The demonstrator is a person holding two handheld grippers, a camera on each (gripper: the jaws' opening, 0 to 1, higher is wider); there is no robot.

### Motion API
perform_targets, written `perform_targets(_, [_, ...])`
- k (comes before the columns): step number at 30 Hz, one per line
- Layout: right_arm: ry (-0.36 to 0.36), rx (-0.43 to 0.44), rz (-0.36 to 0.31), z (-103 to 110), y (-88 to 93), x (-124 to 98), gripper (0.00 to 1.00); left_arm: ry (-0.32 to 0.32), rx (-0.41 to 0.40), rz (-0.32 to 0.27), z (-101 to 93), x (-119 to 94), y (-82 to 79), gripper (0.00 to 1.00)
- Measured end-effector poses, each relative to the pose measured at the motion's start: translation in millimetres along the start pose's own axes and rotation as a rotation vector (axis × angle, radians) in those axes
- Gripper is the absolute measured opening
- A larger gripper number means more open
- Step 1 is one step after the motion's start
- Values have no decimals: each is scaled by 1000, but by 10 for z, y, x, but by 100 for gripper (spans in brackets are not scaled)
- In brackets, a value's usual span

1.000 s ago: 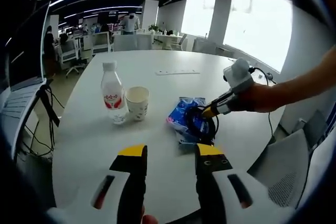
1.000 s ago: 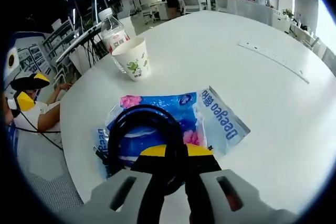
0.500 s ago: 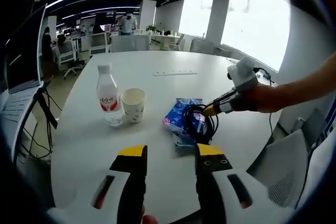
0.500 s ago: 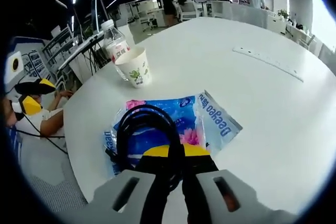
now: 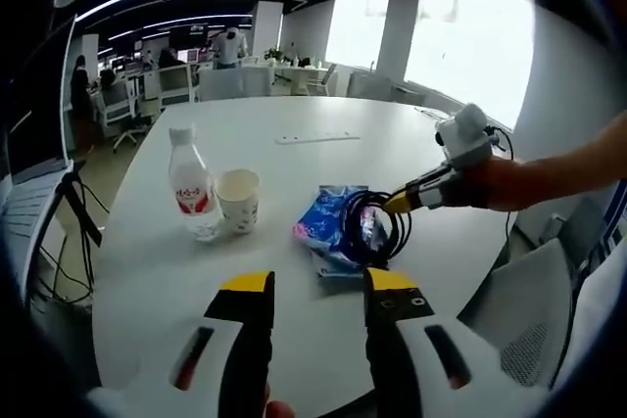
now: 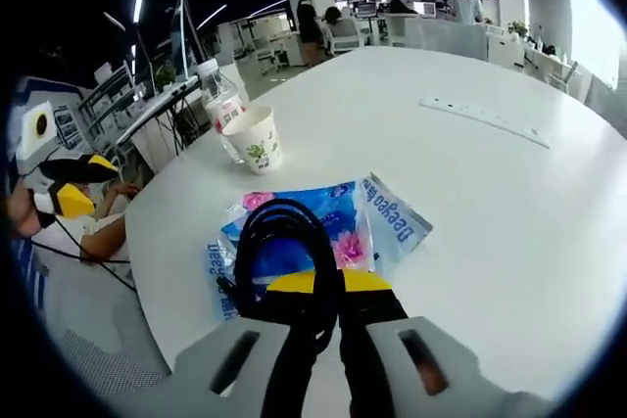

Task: Arrange the tabletop items into an orderly group along one side of the table until the central work area is clear of visible clutter.

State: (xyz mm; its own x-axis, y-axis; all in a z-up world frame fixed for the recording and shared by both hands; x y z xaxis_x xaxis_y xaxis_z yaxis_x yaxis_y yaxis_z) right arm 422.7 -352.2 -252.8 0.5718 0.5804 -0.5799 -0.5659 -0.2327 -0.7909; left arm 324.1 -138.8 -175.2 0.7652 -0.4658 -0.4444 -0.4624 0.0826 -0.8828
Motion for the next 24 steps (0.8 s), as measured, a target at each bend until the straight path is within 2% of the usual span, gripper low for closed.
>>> perform_targets(24, [132, 73, -40, -431, 270, -628, 4, 51, 28, -1, -108, 160, -89, 35])
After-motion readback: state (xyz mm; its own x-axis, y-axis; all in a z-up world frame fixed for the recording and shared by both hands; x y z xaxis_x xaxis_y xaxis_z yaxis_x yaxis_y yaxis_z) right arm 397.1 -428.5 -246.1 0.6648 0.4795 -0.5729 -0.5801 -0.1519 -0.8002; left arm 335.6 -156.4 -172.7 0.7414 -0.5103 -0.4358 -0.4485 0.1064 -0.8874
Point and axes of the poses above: the point that each gripper's makers call its tool centre point, and the gripper's own axes: x roughly forward along the fingers, z roughly to its left, y roughly out of its underside, the point moved 3 cm from there along -x, roughly backward along the fingers, and after that the axes turned 7 degrees about -z, right-handed, at the moved point
